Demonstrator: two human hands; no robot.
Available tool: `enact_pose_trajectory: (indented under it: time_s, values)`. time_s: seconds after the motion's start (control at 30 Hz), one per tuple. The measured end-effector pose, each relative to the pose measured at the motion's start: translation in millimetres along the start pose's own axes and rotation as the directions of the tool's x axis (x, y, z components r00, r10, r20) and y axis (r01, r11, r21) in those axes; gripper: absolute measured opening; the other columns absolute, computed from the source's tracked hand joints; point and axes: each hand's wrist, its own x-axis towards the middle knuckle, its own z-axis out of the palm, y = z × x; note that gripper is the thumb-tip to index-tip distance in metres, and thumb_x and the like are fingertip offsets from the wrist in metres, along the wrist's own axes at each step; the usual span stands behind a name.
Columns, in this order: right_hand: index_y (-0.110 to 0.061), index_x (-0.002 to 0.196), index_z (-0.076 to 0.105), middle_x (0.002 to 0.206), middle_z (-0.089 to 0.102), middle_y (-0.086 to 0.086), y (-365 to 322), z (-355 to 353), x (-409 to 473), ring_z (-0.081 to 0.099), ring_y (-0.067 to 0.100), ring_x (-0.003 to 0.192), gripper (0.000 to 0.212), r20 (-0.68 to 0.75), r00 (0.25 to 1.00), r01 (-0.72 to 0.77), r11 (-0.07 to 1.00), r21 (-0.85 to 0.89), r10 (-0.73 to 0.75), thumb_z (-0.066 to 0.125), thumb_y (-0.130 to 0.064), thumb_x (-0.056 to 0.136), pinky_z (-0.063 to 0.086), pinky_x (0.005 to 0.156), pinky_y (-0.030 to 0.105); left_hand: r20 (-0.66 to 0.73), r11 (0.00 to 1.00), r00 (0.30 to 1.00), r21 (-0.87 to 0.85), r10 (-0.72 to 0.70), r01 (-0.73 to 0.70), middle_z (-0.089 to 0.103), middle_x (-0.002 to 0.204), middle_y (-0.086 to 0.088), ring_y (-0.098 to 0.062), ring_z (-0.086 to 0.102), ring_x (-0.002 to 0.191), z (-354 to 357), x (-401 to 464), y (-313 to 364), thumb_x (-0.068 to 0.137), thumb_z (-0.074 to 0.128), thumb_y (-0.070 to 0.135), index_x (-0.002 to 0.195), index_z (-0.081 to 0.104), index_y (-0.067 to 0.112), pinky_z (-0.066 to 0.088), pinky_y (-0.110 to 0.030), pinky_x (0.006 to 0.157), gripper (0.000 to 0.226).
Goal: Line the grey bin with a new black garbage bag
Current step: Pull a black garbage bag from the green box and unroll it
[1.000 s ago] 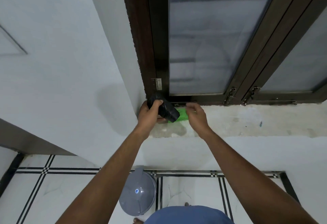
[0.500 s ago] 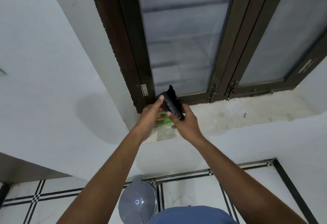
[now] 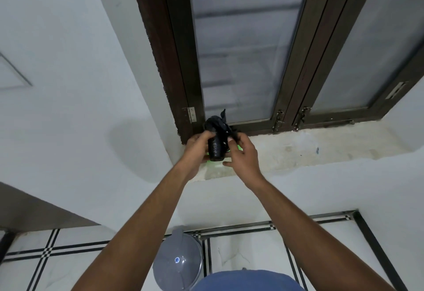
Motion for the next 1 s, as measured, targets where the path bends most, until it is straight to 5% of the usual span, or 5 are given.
enact_pose_trajectory:
  time_s: [0.2,0.33,0.5,0.7,1.0]
  values:
    - [-0.018,0.137,0.062,0.12,0.077,0.008,-13,-5,4,0.083,0.023,0.083,0.023,0.021,0.986,-0.163,0.95,0.266,0.163,0.051,-0.028,0.119,0.072,0.08,0.048,0.052,0.992,0.999,-0.122,0.0,0.006,0.082,0.126,-0.015,-0.032,0.079,0.117,-5,0,-3,0.093,0.086,0.032,0.138,0.072,0.006,0.062,-0.042,0.1,0.054]
    - [-0.006,0.138,0.06,0.127,0.073,0.018,-12,-20,16,0.081,0.023,0.075,0.025,-0.064,0.964,-0.206,0.878,0.433,0.258,0.053,-0.02,0.118,0.072,0.078,0.045,0.003,0.964,0.998,-0.258,-0.062,0.061,0.081,0.111,-0.012,-0.025,0.073,0.095,-9,1,-1,0.098,0.068,0.033,0.121,0.074,0.015,0.058,-0.038,0.079,0.03]
    - [-0.009,0.136,0.065,0.128,0.077,0.016,-7,-34,21,0.084,0.027,0.092,0.027,-0.044,0.955,-0.239,0.849,0.47,0.293,0.062,-0.023,0.113,0.071,0.08,0.047,0.009,0.949,0.997,-0.305,-0.077,0.076,0.076,0.086,-0.002,-0.022,0.066,0.084,-11,6,0,0.098,0.059,0.039,0.103,0.07,0.022,0.049,-0.035,0.071,0.022]
    - [-0.004,0.136,0.068,0.131,0.08,0.016,-4,-51,32,0.083,0.028,0.106,0.035,0.015,0.959,-0.251,0.82,0.514,0.285,0.077,-0.02,0.106,0.07,0.082,0.041,-0.031,0.974,0.999,-0.228,-0.01,0.003,0.083,0.123,-0.009,-0.027,0.08,0.105,-10,11,0,0.092,0.087,0.034,0.141,0.07,0.014,0.062,-0.033,0.07,0.055]
    - [-0.001,0.127,0.072,0.131,0.078,0.023,3,-85,57,0.08,0.035,0.11,0.024,-0.102,0.963,-0.188,0.893,0.41,0.249,0.074,-0.014,0.107,0.069,0.077,0.032,-0.152,0.99,0.988,-0.134,0.018,-0.038,0.076,0.107,-0.014,-0.03,0.072,0.096,-18,23,6,0.097,0.076,0.03,0.112,0.075,0.006,0.056,-0.043,0.082,0.028]
